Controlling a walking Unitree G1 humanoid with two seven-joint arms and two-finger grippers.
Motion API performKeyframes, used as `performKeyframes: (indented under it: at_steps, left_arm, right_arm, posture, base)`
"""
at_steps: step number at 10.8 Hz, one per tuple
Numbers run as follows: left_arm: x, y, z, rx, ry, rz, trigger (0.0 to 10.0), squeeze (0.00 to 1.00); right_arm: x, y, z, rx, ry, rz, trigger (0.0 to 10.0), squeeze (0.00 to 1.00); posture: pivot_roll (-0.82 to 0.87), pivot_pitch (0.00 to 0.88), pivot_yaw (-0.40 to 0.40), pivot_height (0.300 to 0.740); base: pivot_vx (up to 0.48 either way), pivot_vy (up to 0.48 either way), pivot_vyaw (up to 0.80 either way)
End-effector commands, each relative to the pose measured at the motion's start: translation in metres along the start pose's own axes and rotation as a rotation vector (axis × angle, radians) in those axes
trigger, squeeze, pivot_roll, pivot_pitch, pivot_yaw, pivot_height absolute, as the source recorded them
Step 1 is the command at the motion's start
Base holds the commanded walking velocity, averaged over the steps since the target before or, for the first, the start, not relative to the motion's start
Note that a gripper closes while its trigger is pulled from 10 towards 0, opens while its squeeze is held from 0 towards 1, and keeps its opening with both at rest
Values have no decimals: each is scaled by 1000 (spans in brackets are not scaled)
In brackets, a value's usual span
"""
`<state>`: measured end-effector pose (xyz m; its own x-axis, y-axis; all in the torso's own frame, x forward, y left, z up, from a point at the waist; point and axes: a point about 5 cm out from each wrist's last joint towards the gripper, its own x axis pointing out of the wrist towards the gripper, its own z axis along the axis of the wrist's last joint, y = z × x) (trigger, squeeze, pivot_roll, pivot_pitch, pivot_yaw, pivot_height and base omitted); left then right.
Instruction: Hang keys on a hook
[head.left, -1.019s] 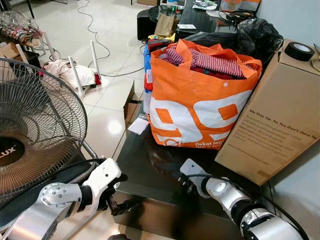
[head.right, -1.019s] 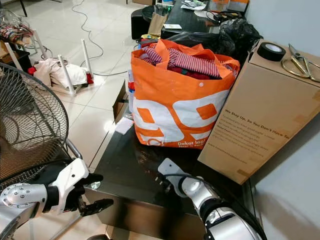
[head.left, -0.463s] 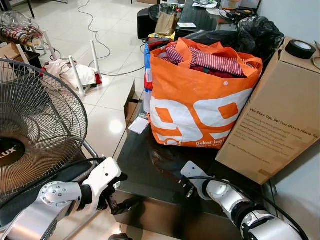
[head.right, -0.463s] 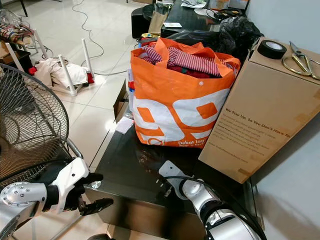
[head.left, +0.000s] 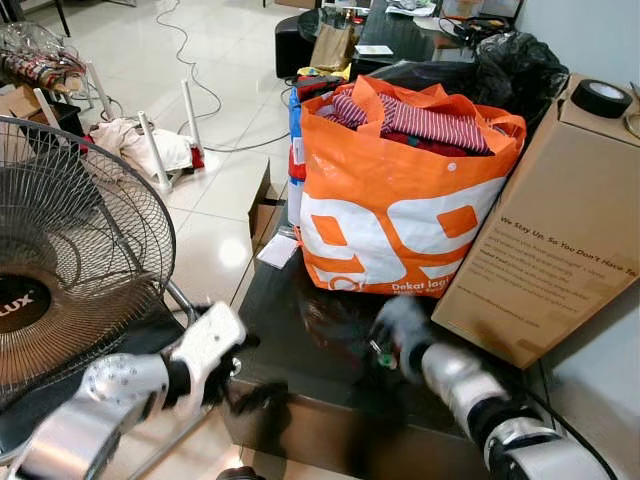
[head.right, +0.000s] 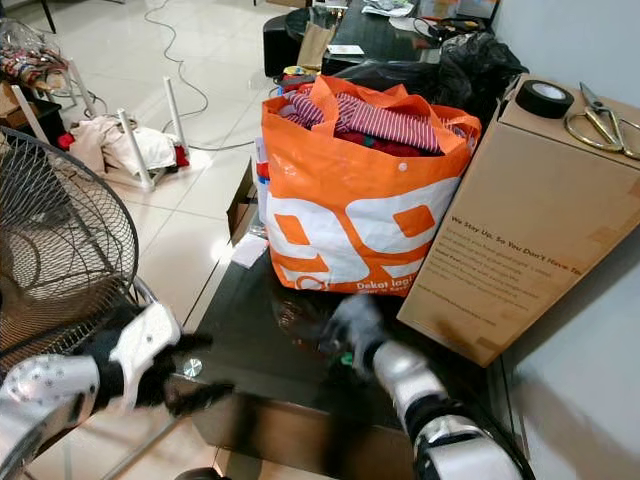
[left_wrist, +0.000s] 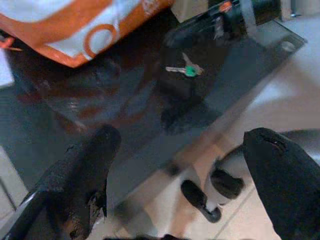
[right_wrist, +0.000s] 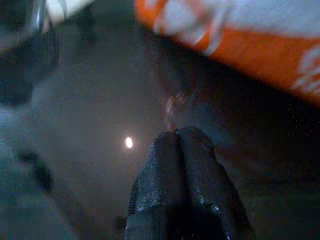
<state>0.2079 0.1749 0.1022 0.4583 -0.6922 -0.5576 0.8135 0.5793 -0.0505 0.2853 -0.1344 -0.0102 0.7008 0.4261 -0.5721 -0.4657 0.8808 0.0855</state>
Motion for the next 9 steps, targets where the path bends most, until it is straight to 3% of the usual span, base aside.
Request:
performKeyframes:
  at_steps: [1,2,3,4,5,6,7,8,9]
  left_arm:
    - [0,5,4,5,-27,23,10000,478]
    - [2,9,7,13,-48,42,10000,471]
    - [3,11,10,16,-61,48,10000,475]
    - [9,13,12,33,-61,50,10000,475]
    - [12,14,13,52,-51,48,10000,475]
    - [12,15,13,57,-49,45,10000,475]
    - [12,16,12,61,-39,39,10000,471]
    - [11,19,9,67,-18,26,10000,471]
    - [12,20,8,70,-9,21,10000,471]
  right_arm:
    - [-4,-8,4,155,-60,-19,0,0]
    - [-7,-11,12,289,-154,-17,0,0]
    - [-10,-12,16,316,-196,-17,0,0]
    - [-12,-11,10,25,-119,-84,8235,0]
    - [-10,-9,1,-146,-17,-91,10000,0]
    - [-9,-8,-2,-198,30,-83,10000,1000]
    - [-8,-8,-7,-345,127,-38,10000,1000]
    - [-9,-7,-9,-495,247,87,10000,1000]
    - [-9,-6,-9,-544,288,132,10000,1000]
  posture:
    - [64,0,-56,740]
    - [56,0,-49,740]
    - [41,0,-36,740]
    - [36,0,-26,740]
    - [37,0,-23,740]
    - [35,0,-19,740]
    - [24,0,-5,740]
    - [12,0,6,740]
    - [9,0,7,740]
  base:
    - [0,0,0]
    - [0,0,0]
    - [0,0,0]
    - [0,0,0]
    - [0,0,0]
    - [0,0,0]
    - [0,0,0]
    - [0,0,0]
    - [0,0,0]
